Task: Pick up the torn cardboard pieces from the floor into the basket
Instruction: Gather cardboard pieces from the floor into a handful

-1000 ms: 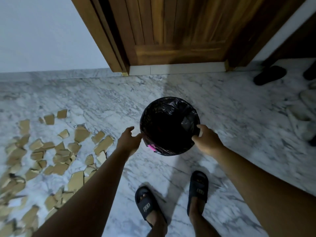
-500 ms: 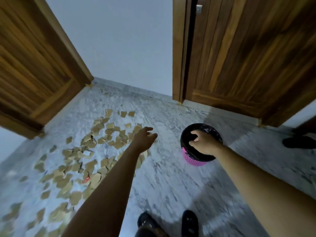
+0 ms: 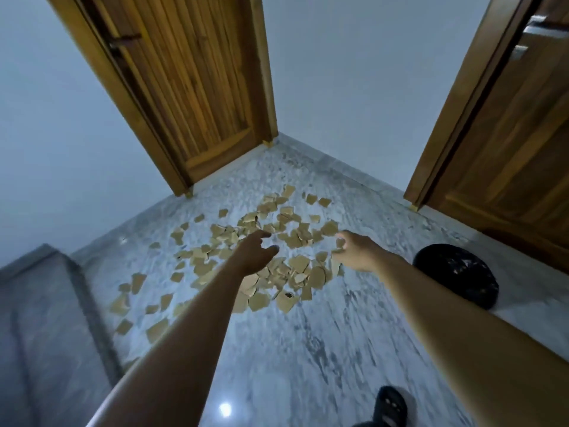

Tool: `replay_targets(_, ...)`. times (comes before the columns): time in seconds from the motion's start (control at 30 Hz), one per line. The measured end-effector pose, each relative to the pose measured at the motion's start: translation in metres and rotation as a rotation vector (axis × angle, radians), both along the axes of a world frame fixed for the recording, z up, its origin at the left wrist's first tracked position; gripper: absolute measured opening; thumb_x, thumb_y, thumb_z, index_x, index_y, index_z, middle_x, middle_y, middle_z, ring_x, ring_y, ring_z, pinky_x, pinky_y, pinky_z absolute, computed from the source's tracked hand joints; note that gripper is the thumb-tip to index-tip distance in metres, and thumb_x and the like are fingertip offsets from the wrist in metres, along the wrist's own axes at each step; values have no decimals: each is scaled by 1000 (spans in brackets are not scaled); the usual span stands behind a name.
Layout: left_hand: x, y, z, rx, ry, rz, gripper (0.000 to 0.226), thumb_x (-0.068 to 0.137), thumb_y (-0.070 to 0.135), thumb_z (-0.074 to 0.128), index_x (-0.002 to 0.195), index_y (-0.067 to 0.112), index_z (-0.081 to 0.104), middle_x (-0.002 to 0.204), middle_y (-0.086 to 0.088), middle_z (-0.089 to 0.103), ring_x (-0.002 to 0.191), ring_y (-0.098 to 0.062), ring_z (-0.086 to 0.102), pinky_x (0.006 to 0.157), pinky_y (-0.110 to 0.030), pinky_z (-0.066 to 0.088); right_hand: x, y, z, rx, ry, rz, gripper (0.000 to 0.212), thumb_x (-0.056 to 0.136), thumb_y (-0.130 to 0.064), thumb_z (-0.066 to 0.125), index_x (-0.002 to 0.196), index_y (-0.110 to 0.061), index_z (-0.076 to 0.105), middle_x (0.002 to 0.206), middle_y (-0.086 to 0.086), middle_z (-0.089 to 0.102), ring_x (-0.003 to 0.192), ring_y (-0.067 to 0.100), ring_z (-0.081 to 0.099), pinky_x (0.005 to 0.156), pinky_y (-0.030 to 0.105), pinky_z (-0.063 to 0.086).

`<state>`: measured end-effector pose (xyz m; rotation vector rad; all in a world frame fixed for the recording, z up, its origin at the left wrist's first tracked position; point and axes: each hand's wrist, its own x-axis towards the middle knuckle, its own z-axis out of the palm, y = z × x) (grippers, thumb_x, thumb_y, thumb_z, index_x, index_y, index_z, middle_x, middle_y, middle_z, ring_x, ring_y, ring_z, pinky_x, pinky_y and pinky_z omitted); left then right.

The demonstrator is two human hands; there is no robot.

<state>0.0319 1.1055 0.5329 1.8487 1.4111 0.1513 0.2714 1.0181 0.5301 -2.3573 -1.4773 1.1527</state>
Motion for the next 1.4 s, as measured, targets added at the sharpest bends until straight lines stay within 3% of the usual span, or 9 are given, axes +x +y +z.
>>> replay_targets(0.13, -75, 7, -4, -24, 62, 17, 56, 95, 34, 60, 145, 16, 43, 150, -12, 43, 135, -27, 45, 104, -39, 41, -65, 16, -2, 30, -39, 61, 70, 100, -31, 59, 159, -22, 23, 109, -1, 58, 67, 10, 57, 53, 26, 41)
replay_targets(0.2, -102, 15, -7, -29, 97, 20, 57, 93, 37, 61, 144, 19, 44, 149, -12, 44, 132, -28, 47, 105, -39, 41, -89, 24, -10, 33, -52, 86, 71, 98, -30, 61, 158, -21, 24, 141, 7, 52, 73, 10, 58, 58, 26, 42)
replay_targets(0.27, -117, 23, -11, -33, 108, 20, 58, 92, 40, 62, 144, 21, 44, 148, -10, 45, 126, -27, 51, 103, -39, 43, -103, 32, -13, 28, -70, 110, 70, 98, -31, 61, 158, -21, 25, 153, 10, 42, 75, 12, 58, 60, 27, 43)
replay_targets(0.43, -135, 49, -29, -64, 123, 42, 60, 90, 45, 63, 143, 25, 44, 148, -10, 44, 130, -27, 48, 106, -42, 42, -125, 65, -33, 11, -77, 165, 67, 97, -28, 63, 155, -19, 31, 147, 12, 48, 101, 25, 67, 82, 39, 56)
replay_targets(0.6, -128, 90, -47, -101, 156, 81, 62, 90, 46, 63, 145, 25, 42, 150, -10, 42, 134, -28, 45, 108, -43, 40, -119, 115, -57, 11, -82, 233, 71, 96, -27, 64, 157, -19, 28, 156, 11, 38, 79, 15, 57, 63, 25, 43)
replay_targets(0.8, -99, 139, -57, -158, 123, 125, 65, 90, 42, 65, 147, 21, 40, 153, -12, 39, 136, -30, 42, 109, -42, 37, -98, 169, -72, -39, -91, 281, 73, 93, -26, 67, 155, -17, 31, 151, 9, 46, 116, 25, 61, 95, 36, 52)
replay_targets(1.2, -162, 173, -113, -297, 165, 230, 69, 88, 46, 67, 147, 25, 38, 151, -11, 40, 135, -30, 43, 107, -40, 37, -159, 238, -118, -177, -97, 463, 69, 92, -28, 66, 153, -18, 33, 141, 13, 51, 98, 23, 56, 72, 28, 43)
replay_targets(1.3, -196, 175, -141, -339, 165, 243, 69, 87, 46, 68, 146, 25, 39, 148, -11, 42, 134, -29, 43, 107, -39, 36, -199, 250, -145, -220, -106, 501, 72, 90, -27, 66, 153, -22, 33, 140, 14, 49, 114, 30, 60, 88, 38, 52)
replay_targets(1.4, -228, 171, -179, -337, 174, 254, 70, 86, 44, 70, 146, 23, 40, 145, -12, 46, 132, -29, 44, 105, -38, 37, -233, 255, -186, -263, -132, 567, 72, 92, -27, 65, 154, -25, 29, 151, 14, 41, 129, 34, 52, 102, 46, 48)
